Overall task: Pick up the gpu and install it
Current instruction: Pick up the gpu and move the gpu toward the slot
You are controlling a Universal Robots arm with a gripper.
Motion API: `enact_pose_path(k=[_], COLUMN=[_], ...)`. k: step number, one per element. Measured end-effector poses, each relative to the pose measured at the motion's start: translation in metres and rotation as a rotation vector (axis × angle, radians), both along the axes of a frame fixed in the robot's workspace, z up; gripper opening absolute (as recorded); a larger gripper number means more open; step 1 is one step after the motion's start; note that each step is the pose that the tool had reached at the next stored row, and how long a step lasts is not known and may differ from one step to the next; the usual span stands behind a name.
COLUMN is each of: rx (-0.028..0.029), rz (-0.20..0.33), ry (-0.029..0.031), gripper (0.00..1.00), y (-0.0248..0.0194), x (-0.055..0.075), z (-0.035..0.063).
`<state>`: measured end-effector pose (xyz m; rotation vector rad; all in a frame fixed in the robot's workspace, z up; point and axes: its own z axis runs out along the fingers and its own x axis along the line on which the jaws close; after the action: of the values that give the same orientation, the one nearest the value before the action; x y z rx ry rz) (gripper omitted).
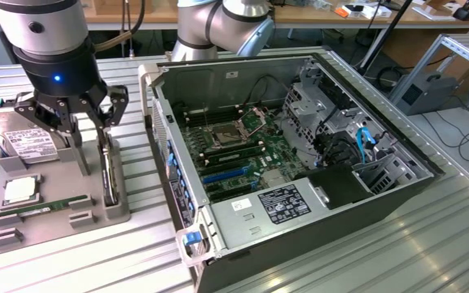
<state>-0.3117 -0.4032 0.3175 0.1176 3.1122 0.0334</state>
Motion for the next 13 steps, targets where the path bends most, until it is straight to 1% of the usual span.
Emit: enact_pose_path(k=[4, 13], rx=[-0.0003, -0.0041], rz=[0.000, 0.000], ry=[-0.0001, -0.0001], gripper=[0.42, 0.42], y=[-0.0022, -0.0029], x=[0.0000, 0.0032], z=[-0.0010, -0.0054])
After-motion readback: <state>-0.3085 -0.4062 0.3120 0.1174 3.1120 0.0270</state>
